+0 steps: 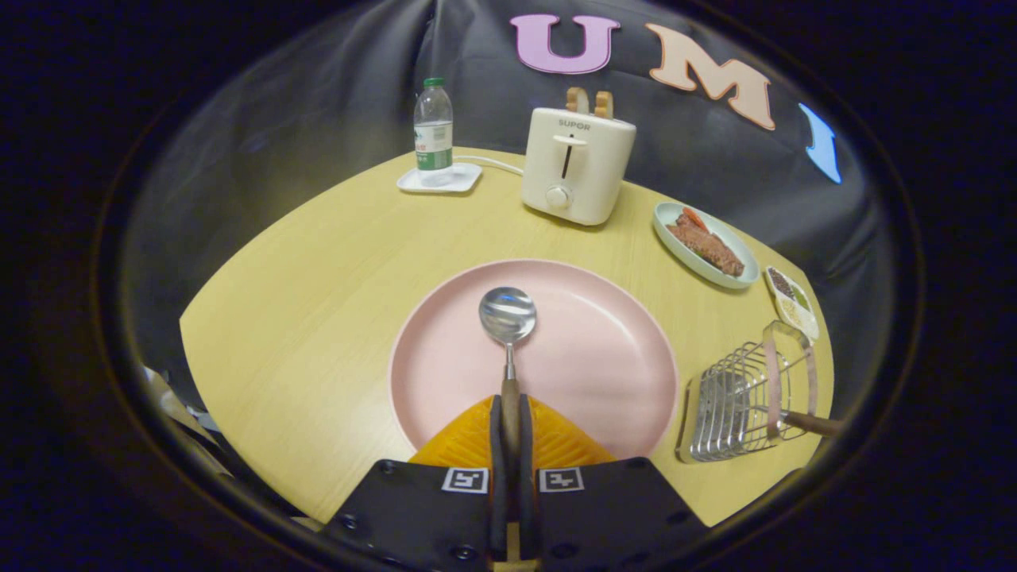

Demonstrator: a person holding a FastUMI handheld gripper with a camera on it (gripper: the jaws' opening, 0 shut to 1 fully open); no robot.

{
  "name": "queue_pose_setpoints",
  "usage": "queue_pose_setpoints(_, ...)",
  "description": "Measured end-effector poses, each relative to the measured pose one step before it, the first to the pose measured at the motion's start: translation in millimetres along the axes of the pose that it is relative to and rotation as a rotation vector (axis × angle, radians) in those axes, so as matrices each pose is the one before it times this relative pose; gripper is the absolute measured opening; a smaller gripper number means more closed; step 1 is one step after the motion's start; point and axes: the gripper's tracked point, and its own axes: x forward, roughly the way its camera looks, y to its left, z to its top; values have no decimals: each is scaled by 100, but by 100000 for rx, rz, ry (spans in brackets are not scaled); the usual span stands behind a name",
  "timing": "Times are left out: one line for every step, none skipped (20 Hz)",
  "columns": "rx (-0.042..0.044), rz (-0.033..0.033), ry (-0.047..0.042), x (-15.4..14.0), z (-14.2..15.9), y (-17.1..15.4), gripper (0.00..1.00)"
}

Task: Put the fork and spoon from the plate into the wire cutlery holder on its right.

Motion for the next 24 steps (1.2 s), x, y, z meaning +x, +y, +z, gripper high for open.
queue_pose_setpoints(87,94,-115,-408,402,-264,9)
queue_pose_setpoints(-254,332,190,-483,377,-235,9)
queue_pose_setpoints(-741,409,698,-502,173,-333,9)
queue_pose_setpoints(-1132,3,294,-596,301,-423,9)
queue_pose_setpoints(-1230,-17,326,-555,277,-434,9)
queue_pose_setpoints(-1164,-69,286,-659,242,-557,9)
queue_pose_setpoints(-781,-205,156,-677,219,-515,9)
queue_pose_setpoints(-518,230,311,-619,222,-513,9)
queue_pose_setpoints(-406,247,397,-559,186,-550,9)
queue_pose_setpoints(-186,272,304,-520,-34,-208,9)
queue_pose_setpoints(-216,288,362,-391,119,-562,9)
queue_pose_setpoints(-402,414,824,-432,79,-572,9)
queue_pose_setpoints(-543,288,1191,-407,-93,-618,9)
queue_pose_setpoints(-814,102,1272,-339,-49,-639,9)
queue_pose_setpoints(-866,28,1273,-322,-112,-686,9)
queue_pose_setpoints(-917,4,1302,-335,-114,-723,9)
queue_pose_setpoints(-1058,-141,1185,-304,-88,-627,9)
queue_pose_setpoints(-1213,-274,1046,-308,-99,-677,9)
queue_pose_setpoints(-1347,-460,916,-285,-225,-794,9)
queue_pose_setpoints(-1645,-523,1104,-308,-218,-707,9)
queue_pose_setpoints(-1328,-952,832,-371,-303,-727,9)
queue_pose_setpoints(-956,-781,670,-307,-219,-759,9)
queue_pose_setpoints(-452,-413,759,-197,-397,-643,9)
queue_pose_setpoints(-14,-172,723,-188,-252,-572,9)
